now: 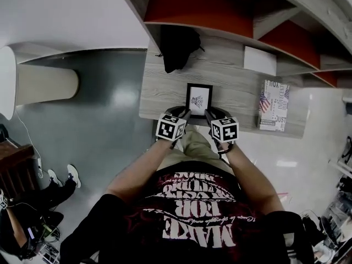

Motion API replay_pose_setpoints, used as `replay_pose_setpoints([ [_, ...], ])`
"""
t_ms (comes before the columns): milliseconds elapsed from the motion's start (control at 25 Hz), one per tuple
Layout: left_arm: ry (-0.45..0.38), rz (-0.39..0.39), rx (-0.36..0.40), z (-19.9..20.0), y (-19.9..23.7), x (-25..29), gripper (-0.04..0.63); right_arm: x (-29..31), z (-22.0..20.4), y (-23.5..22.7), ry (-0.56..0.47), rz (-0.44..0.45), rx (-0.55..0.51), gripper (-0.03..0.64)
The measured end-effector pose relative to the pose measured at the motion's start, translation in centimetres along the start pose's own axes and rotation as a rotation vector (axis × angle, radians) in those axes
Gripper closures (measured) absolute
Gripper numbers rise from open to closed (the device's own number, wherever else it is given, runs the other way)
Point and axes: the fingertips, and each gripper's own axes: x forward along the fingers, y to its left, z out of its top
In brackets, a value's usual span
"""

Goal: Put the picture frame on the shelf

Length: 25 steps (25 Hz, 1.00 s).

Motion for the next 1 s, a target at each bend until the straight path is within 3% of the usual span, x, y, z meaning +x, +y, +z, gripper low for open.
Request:
replay_pose_setpoints([
  [520, -0.227, 0.035, 0.186, 10.4, -4.3, -6.8, 0.483, -8.6, 10.1, 1.6, -0.23, 0.001, -0.095, 0.485],
  [1000, -0.394, 0.072, 0.26, 17.4, -8.5, -13.4, 0.483, -15.6, 16.4, 3.5, -0.417, 0.049, -0.129, 0.483],
])
